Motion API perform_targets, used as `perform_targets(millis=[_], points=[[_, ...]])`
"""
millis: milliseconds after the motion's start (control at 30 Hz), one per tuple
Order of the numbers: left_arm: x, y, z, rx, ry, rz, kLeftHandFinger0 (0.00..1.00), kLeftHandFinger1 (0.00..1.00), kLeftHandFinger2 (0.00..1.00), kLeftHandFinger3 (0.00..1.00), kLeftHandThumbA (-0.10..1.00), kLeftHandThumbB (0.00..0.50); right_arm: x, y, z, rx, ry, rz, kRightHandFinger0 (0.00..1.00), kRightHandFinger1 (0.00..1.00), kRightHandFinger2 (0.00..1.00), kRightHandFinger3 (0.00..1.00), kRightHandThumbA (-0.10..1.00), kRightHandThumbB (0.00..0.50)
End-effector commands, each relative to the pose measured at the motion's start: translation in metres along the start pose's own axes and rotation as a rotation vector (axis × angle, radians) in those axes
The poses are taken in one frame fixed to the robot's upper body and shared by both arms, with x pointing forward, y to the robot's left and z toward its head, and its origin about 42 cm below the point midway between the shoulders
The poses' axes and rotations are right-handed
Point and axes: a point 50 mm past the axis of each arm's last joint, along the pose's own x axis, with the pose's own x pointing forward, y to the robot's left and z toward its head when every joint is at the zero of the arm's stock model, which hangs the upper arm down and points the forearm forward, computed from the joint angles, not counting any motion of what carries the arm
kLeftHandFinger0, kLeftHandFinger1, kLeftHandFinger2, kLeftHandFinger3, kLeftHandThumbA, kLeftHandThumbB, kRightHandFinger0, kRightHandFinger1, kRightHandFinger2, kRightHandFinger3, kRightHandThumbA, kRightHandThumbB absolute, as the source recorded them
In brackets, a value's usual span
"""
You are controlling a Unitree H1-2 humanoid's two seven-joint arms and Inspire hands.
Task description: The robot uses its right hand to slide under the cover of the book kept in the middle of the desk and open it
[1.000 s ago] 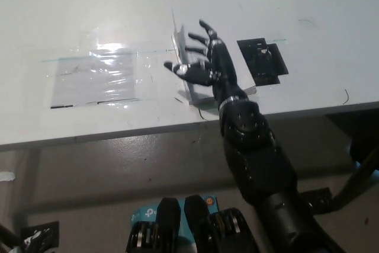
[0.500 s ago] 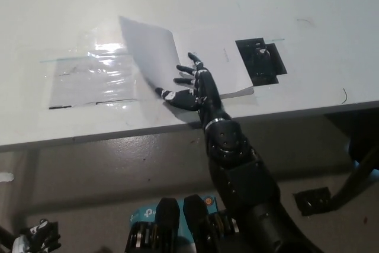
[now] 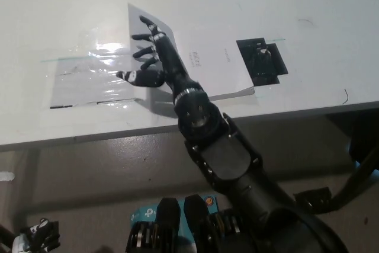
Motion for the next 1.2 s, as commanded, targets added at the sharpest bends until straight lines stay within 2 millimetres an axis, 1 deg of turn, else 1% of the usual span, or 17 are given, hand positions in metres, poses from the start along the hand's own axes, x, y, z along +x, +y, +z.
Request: perform_targets(millis=[0,67,100,233,300,333,433,533,567,667,700,900,933,1033,1100,1133,1167], points=[[0.005,0.002,0.020,0.027,-0.043,0.022,0.55,0.50,0.62,0.59,0.67,0.081,0.009,-0.004,0.026,-0.046,-0.092,0.007,0.37,0.54,0.79,1.00,0.91,0.173],[0.005,0.005,0.017,0.042,-0.043,0.026,0.54,0.49,0.61,0.58,0.67,0.049,0.005,-0.007,0.012,-0.026,-0.059,0.000,0.44,0.58,0.82,1.00,0.91,0.186],[0.003,0.007,0.017,0.049,-0.043,0.022,0.55,0.51,0.64,0.61,0.67,0.028,0.002,-0.009,0.004,-0.004,-0.027,-0.010,0.43,0.58,0.80,1.00,0.90,0.198],[0.002,0.005,0.017,0.036,-0.039,0.012,0.60,0.54,0.68,0.62,0.67,0.016,-0.002,-0.015,-0.010,0.004,0.000,-0.033,0.43,0.64,0.81,1.00,0.88,0.187],[0.003,0.003,0.017,0.033,-0.041,0.007,0.58,0.53,0.69,0.61,0.67,0.015,-0.004,-0.019,-0.015,0.038,0.021,-0.051,0.44,0.65,0.81,1.00,0.84,0.189],[0.004,0.003,0.017,0.051,-0.044,0.019,0.53,0.50,0.65,0.59,0.69,0.014,-0.006,-0.023,-0.024,0.043,0.022,-0.065,0.40,0.64,0.83,1.00,0.85,0.193],[0.003,0.003,0.018,0.056,-0.054,0.012,0.52,0.48,0.65,0.62,0.70,0.031,-0.009,-0.027,-0.034,0.060,0.047,-0.076,0.60,0.68,0.83,0.99,0.86,0.200],[0.004,0.004,0.018,0.064,-0.063,0.009,0.53,0.48,0.63,0.61,0.71,0.063,-0.015,-0.025,-0.047,0.093,0.099,-0.092,0.52,0.67,0.82,1.00,0.85,0.206],[0.004,0.004,0.019,0.061,-0.060,0.008,0.54,0.49,0.63,0.61,0.71,0.081,-0.018,-0.023,-0.054,0.122,0.125,-0.093,0.52,0.68,0.83,1.00,0.83,0.217],[0.004,0.002,0.018,0.062,-0.063,-0.006,0.55,0.52,0.66,0.65,0.71,0.080,-0.027,-0.016,-0.070,0.151,0.169,-0.087,0.53,0.71,0.84,1.00,0.81,0.189],[0.005,0.002,0.018,0.055,-0.060,-0.014,0.57,0.54,0.69,0.66,0.73,0.079,-0.031,-0.011,-0.078,0.147,0.186,-0.075,0.53,0.72,0.85,1.00,0.82,0.202],[0.007,0.000,0.021,0.058,-0.062,-0.006,0.55,0.52,0.66,0.64,0.71,0.088,-0.031,-0.004,-0.082,0.110,0.198,-0.062,0.57,0.72,0.85,1.00,0.84,0.201],[0.007,0.000,0.021,0.058,-0.061,-0.008,0.55,0.52,0.66,0.64,0.71,0.099,-0.031,-0.004,-0.080,0.113,0.196,-0.060,0.61,0.74,0.85,1.00,0.82,0.188],[0.006,0.004,0.018,0.047,-0.044,-0.004,0.58,0.53,0.67,0.66,0.71,0.104,-0.031,-0.003,-0.081,0.107,0.182,-0.051,0.62,0.73,0.85,1.00,0.81,0.184],[0.005,0.005,0.016,0.054,-0.040,0.010,0.54,0.47,0.64,0.65,0.71,0.091,-0.029,-0.004,-0.078,0.098,0.172,-0.056,0.61,0.71,0.83,1.00,0.83,0.219],[0.004,0.004,0.017,0.056,-0.041,0.017,0.52,0.44,0.61,0.62,0.69,0.076,-0.026,-0.013,-0.071,0.094,0.145,-0.058,0.63,0.72,0.83,1.00,0.85,0.217],[0.002,0.009,0.011,0.061,-0.036,0.020,0.53,0.48,0.63,0.62,0.69,0.083,-0.025,-0.017,-0.064,0.091,0.123,-0.061,0.58,0.70,0.82,1.00,0.86,0.208]])
